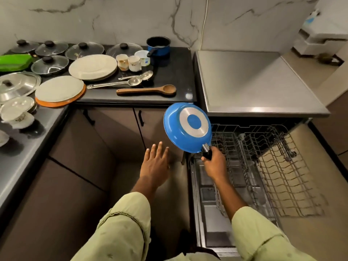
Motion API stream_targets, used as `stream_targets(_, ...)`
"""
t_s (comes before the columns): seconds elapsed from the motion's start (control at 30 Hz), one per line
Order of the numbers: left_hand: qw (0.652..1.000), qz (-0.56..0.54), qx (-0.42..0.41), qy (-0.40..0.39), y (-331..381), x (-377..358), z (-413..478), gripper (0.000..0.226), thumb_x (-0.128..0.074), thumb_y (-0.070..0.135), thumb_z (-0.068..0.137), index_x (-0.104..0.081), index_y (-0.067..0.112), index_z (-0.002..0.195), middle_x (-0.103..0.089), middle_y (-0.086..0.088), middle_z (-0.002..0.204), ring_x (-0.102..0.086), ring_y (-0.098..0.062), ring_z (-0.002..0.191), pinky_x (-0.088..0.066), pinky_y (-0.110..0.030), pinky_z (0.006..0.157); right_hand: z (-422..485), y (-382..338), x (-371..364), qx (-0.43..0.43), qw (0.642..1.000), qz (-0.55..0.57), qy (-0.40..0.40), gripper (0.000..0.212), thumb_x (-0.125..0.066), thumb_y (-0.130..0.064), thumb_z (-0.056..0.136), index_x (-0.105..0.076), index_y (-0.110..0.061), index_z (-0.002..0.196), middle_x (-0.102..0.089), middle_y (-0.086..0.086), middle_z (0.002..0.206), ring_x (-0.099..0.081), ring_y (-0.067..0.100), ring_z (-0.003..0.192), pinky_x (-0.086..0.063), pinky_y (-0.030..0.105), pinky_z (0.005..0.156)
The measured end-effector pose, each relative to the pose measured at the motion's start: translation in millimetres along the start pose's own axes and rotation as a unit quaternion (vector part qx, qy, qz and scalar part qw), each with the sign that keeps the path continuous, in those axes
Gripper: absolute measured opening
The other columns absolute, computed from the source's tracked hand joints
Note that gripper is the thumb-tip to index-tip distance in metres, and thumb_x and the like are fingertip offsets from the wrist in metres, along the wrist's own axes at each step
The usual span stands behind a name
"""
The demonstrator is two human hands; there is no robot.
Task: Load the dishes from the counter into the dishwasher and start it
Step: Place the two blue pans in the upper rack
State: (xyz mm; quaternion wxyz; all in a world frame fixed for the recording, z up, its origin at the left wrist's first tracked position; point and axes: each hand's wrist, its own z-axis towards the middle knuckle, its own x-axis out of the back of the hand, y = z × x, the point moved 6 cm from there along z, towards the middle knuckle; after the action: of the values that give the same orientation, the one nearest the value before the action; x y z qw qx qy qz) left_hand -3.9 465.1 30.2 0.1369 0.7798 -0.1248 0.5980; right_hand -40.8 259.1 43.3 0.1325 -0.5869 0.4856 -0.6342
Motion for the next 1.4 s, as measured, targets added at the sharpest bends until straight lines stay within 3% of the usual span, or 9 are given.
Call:
stream_targets(0.1, 1.0, 0.008, 0.005, 0.007, 13.7, -6.0, -20.3, 0.067, -0.035, 0.037, 0.106, 0.004, 0.021, 0.159, 0.013, -0.007, 0.165, 0.012, -0.03, 0.151, 0.01, -0.044, 0.118, -20.3, 15.3, 10.2, 0.0, 1.0, -0.005, 0.0, 0.035, -0.066, -0.004, 0.089, -0.059, -0.006, 0.122, -0.063, 0.007, 0.112, -0.057, 0.019, 0.101, -0.038, 0.024, 0.079)
stream_targets(0.4, 1.0, 0.001, -0.012, 0.009, 47.1, -23.6, -85.7, 0.067, -0.032, 0.043, 0.105, 0.001, 0.019, 0.159, 0.01, -0.009, 0.166, 0.01, -0.032, 0.152, 0.004, -0.048, 0.121, -95.2, 67.2, 45.0, -0.034, 0.998, -0.02, 0.045, 0.028, -0.064, -0.011, 0.093, -0.058, -0.01, 0.12, -0.065, 0.009, 0.105, -0.062, 0.028, 0.102, -0.041, 0.03, 0.077)
stream_targets(0.6, 1.0, -0.012, -0.022, -0.003, 77.9, -43.8, -128.1, 0.069, -0.026, 0.053, 0.104, -0.002, 0.019, 0.159, 0.005, -0.01, 0.166, 0.006, -0.033, 0.152, 0.003, -0.049, 0.121, -152.4, 99.5, 70.8, -0.03, 0.995, -0.057, 0.071, 0.022, -0.06, -0.013, 0.094, -0.058, -0.01, 0.116, -0.058, 0.001, 0.094, -0.057, 0.021, 0.092, -0.038, 0.03, 0.073)
stream_targets(0.7, 0.999, -0.016, -0.031, -0.002, 99.4, -49.9, -140.8, 0.07, -0.029, 0.051, 0.104, -0.002, 0.018, 0.159, 0.005, -0.011, 0.166, 0.006, -0.033, 0.152, 0.002, -0.049, 0.122, -167.8, 117.5, 86.3, -0.029, 0.991, -0.104, 0.073, 0.024, -0.06, -0.014, 0.094, -0.056, -0.012, 0.117, -0.064, 0.007, 0.099, -0.061, 0.028, 0.094, -0.045, 0.035, 0.072)
stream_targets(0.87, 0.998, -0.012, -0.059, -0.018, 134.1, -62.5, -147.5, 0.071, -0.028, 0.052, 0.104, 0.001, 0.018, 0.159, 0.008, -0.011, 0.166, 0.008, -0.033, 0.152, 0.004, -0.048, 0.121, -168.3, 146.2, 107.9, -0.057, 0.991, -0.111, 0.056, 0.025, -0.057, -0.015, 0.095, -0.054, -0.014, 0.12, -0.067, 0.011, 0.105, -0.062, 0.032, 0.096, -0.05, 0.039, 0.076)
stream_targets(1.0, 0.996, 0.0, -0.082, -0.03, 160.5, -65.7, -138.9, 0.071, -0.029, 0.051, 0.104, 0.002, 0.017, 0.158, 0.009, -0.012, 0.166, 0.01, -0.032, 0.152, 0.004, -0.047, 0.121, -164.1, 162.4, 133.0, -0.061, 0.989, -0.109, 0.081, 0.024, -0.061, -0.014, 0.093, -0.057, -0.012, 0.117, -0.066, 0.009, 0.104, -0.062, 0.03, 0.096, -0.042, 0.031, 0.072)
stream_targets(1.1, 0.994, -0.001, -0.102, -0.029, 187.5, -63.0, -125.3, 0.072, -0.031, 0.049, 0.104, 0.002, 0.017, 0.159, 0.008, -0.012, 0.166, 0.01, -0.033, 0.152, 0.004, -0.048, 0.122, -153.9, 180.9, 152.4, -0.065, 0.987, -0.116, 0.091, 0.024, -0.063, -0.013, 0.091, -0.059, -0.011, 0.114, -0.066, 0.009, 0.104, -0.063, 0.03, 0.097, -0.045, 0.032, 0.073)
stream_targets(1.4, 0.991, 0.011, -0.102, -0.08, 280.4, -72.2, -50.2, 0.07, -0.03, 0.046, 0.105, 0.006, 0.018, 0.158, 0.01, -0.01, 0.165, 0.012, -0.031, 0.151, 0.005, -0.047, 0.122, -68.5, 251.2, 214.2, -0.105, 0.983, -0.13, 0.082, 0.022, -0.064, -0.012, 0.09, -0.059, -0.011, 0.111, -0.065, 0.009, 0.105, -0.062, 0.029, 0.097, -0.046, 0.034, 0.075)
